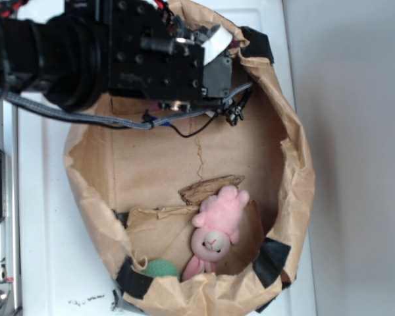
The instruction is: Grab the blue ball.
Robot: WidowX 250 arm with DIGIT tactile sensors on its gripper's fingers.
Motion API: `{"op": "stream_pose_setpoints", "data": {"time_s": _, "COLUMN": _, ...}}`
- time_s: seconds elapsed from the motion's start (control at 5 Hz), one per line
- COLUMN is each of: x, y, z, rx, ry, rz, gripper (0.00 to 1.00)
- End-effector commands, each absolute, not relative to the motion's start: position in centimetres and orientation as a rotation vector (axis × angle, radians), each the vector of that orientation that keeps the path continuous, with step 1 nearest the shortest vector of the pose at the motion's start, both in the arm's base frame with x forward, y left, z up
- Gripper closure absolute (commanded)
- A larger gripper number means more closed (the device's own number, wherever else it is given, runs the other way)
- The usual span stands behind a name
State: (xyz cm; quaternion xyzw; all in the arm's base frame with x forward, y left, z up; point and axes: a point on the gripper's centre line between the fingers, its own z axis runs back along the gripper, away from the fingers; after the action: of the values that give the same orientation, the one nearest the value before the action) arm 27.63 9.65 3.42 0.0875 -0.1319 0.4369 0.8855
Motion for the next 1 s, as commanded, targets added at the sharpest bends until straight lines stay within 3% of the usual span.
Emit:
{"op": "stream_pose_setpoints", "data": {"time_s": 0.0, "x": 26.5, "y": 10.9, "z": 5.1, "rx": 0.145, "ry": -0.331, "rz": 0.93, "gripper": 1.0}}
{"op": "stream_pose_setpoints", "data": {"time_s": 0.2, "x": 26.2, "y": 11.0, "z": 5.6, "rx": 0.123, "ry": -0.337, "rz": 0.912, "gripper": 1.0}}
{"op": "stream_pose_setpoints", "data": {"time_s": 0.8, "x": 25.7, "y": 10.8, "z": 14.9, "rx": -0.039, "ry": -0.186, "rz": 0.748, "gripper": 1.0}}
